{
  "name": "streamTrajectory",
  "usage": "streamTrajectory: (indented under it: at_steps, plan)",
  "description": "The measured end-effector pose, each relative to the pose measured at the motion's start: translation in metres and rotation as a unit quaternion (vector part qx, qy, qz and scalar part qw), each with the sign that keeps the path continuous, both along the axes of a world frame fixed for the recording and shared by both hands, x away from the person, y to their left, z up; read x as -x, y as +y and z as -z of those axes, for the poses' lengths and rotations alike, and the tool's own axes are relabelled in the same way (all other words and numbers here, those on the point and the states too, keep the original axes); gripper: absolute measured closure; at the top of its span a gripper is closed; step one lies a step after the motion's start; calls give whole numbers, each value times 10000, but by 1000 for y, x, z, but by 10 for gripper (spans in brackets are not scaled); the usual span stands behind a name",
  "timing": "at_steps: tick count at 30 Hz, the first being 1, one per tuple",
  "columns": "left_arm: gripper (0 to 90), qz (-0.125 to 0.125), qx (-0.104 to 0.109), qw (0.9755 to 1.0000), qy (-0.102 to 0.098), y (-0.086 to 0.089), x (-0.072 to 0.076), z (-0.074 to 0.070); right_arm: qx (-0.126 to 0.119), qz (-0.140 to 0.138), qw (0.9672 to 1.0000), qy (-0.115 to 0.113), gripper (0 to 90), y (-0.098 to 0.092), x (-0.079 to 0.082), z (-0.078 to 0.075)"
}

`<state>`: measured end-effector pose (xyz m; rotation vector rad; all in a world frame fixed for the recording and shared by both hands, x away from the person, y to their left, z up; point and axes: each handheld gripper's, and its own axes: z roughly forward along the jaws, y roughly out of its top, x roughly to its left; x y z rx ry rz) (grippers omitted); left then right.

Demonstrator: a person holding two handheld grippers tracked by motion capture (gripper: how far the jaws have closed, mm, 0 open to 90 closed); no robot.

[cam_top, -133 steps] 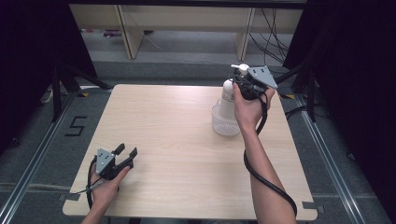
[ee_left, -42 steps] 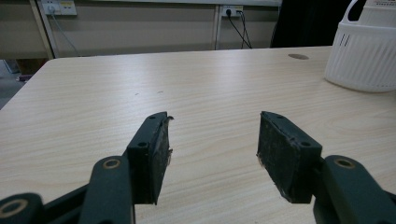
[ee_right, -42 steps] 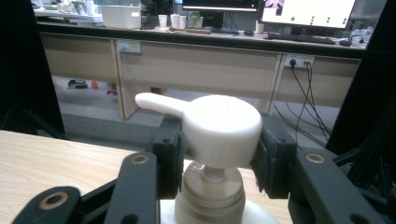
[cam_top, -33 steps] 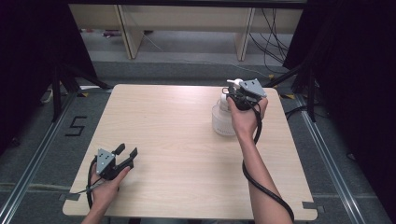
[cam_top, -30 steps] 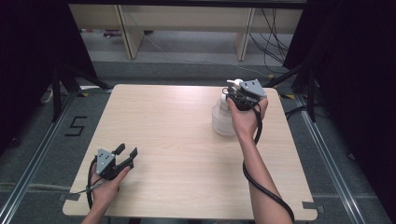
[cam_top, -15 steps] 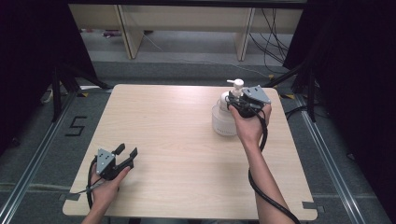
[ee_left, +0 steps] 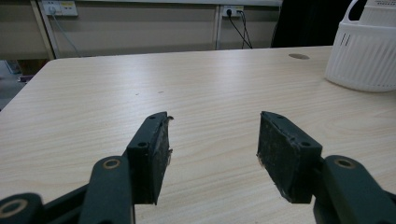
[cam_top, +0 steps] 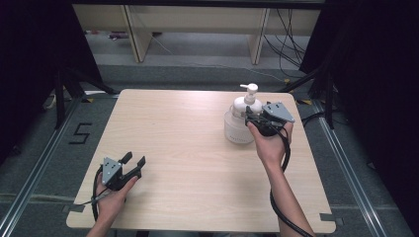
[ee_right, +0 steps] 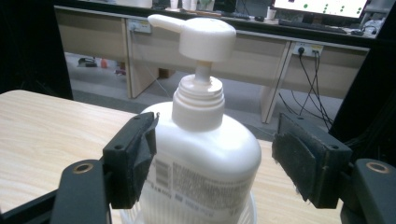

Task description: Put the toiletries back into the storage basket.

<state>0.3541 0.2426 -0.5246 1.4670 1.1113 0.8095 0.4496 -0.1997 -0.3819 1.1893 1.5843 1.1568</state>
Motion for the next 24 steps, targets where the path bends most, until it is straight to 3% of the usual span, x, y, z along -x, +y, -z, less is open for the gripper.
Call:
streamTrajectory:
  at_steps: [8, 11, 12, 13, 18, 22, 24]
  plan:
    - [428, -7, 0, 10000, -4, 0, 0, 0, -77, -138, 9998, 112, 313, -4, 20, 10]
    - [428, -35, -30, 10000, 32, 0, 1, 0, 52, -220, 9997, 57, 313, -7, 26, 15]
    - [428, -30, -25, 10000, 23, 0, 0, 0, -80, -211, 9996, 154, 313, -6, 29, 17]
    - [428, -18, -24, 10000, 18, 0, 0, 0, -4, -275, 9995, 134, 313, -7, 30, 18]
    - [428, -34, -6, 10000, 31, 0, 1, 0, -95, -288, 9993, 201, 313, -11, 40, 28]
    - [428, -26, 3, 10000, 9, 0, 0, 0, -12, -317, 9992, 224, 313, -18, 47, 36]
    - [428, -28, 5, 10000, 7, 0, 0, 0, -149, -291, 9990, 321, 314, -20, 52, 41]
